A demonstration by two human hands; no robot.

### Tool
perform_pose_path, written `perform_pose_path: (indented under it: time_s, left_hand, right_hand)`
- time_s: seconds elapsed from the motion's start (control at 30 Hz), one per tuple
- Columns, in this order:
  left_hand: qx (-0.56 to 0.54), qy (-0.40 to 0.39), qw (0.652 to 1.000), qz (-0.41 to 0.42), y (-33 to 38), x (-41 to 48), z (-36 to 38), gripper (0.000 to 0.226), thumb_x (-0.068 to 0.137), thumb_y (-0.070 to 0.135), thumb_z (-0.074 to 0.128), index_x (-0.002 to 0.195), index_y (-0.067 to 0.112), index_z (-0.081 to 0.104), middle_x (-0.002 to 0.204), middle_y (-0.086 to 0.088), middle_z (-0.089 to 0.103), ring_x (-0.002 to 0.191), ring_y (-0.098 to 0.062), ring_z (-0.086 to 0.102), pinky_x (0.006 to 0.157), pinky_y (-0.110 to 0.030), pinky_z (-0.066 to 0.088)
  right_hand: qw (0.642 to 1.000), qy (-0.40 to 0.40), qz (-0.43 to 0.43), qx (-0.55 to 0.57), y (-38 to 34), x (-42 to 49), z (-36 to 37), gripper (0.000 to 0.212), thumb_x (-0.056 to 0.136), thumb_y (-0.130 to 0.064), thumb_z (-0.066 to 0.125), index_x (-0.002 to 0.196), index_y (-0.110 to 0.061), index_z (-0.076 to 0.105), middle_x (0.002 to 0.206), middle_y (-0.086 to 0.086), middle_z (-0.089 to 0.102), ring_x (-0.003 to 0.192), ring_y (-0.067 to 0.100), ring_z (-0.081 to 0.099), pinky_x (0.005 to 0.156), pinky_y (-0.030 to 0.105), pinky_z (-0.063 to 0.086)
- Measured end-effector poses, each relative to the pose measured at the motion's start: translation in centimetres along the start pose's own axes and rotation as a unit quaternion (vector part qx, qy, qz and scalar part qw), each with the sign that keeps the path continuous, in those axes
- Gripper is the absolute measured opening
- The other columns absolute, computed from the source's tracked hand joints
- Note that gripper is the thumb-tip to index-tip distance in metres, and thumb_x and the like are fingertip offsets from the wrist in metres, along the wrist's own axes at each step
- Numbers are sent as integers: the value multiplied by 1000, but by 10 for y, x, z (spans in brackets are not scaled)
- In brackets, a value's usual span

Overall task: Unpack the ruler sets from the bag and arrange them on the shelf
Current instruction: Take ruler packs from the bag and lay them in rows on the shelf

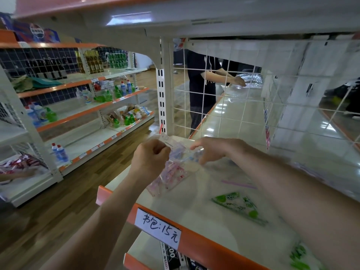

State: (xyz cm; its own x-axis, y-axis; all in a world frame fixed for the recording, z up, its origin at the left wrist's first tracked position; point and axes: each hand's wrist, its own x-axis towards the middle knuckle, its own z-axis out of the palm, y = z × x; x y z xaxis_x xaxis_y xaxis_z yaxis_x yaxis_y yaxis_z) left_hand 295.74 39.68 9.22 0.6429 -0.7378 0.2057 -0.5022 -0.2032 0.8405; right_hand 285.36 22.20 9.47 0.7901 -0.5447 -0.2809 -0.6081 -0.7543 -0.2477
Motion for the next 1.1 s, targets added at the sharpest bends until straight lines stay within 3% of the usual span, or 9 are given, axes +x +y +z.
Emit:
perform_pose_path:
  time_s: [0.13,0.27,0.4,0.53,0.6,0.7,0.8,0.97,1.1]
  left_hand:
    - [-5,2,1000,-13,-7,-2,-8,11,92,16,58,83,14,64,77,-6,66,60,-14,57,60,-30,51]
    - [-11,4,1000,-19,-10,-3,-9,11,92,16,58,85,11,65,76,-7,67,59,-14,57,60,-29,50]
    - [-12,-6,1000,-18,-4,-3,-3,10,92,15,58,85,10,65,77,-7,66,58,-13,56,59,-28,49]
    - [-12,-15,1000,-12,4,-5,3,11,92,14,57,83,13,63,79,-7,66,59,-13,56,55,-23,48]
    - [-9,-20,1000,-10,6,-7,5,13,92,15,57,80,18,61,79,-6,65,61,-14,56,55,-23,48]
    - [-1,-22,1000,-8,6,-9,6,12,92,16,57,81,17,63,77,-5,65,63,-16,57,61,-30,52]
    - [-4,-24,1000,-2,6,-12,4,11,92,16,57,83,16,63,78,-5,65,62,-15,57,58,-27,51]
    - [-5,-23,1000,-10,1,-11,1,11,93,16,57,83,16,63,80,-5,65,62,-13,57,58,-25,51]
    - [-8,-34,999,-14,-2,-11,3,12,92,17,57,82,17,63,81,-5,65,62,-14,58,58,-29,52]
  right_hand:
    - [996,-61,22,-63,-5,1,-9,65,83,-20,67,142,-23,40,142,-2,44,124,18,47,88,25,38]
    - [989,-71,41,-122,-3,-2,-13,66,80,-22,70,140,-23,43,137,-1,47,118,20,52,97,31,44]
    - [985,-80,61,-141,3,-6,-12,65,75,-31,74,135,-21,50,130,0,55,111,21,57,97,36,47]
    - [985,-75,65,-141,2,-13,-11,58,74,-24,71,129,-9,57,128,9,59,90,20,62,71,25,40]
    - [986,-74,65,-133,2,-12,-8,54,73,-19,69,125,-9,59,128,11,59,84,21,64,65,25,39]
    - [990,-63,59,-114,3,-11,-8,51,74,-20,71,124,-13,60,128,4,59,96,18,62,77,26,48]
    - [992,-54,51,-102,8,-12,-8,63,75,-25,74,132,-28,48,132,-5,50,111,19,55,96,35,47]
    - [972,-69,48,-217,9,-7,-4,68,72,-13,70,134,-29,48,128,-4,55,106,20,59,91,36,52]
    - [980,-29,24,-193,1,-7,-6,57,80,-12,67,133,-24,50,128,-3,55,94,17,55,78,27,50]
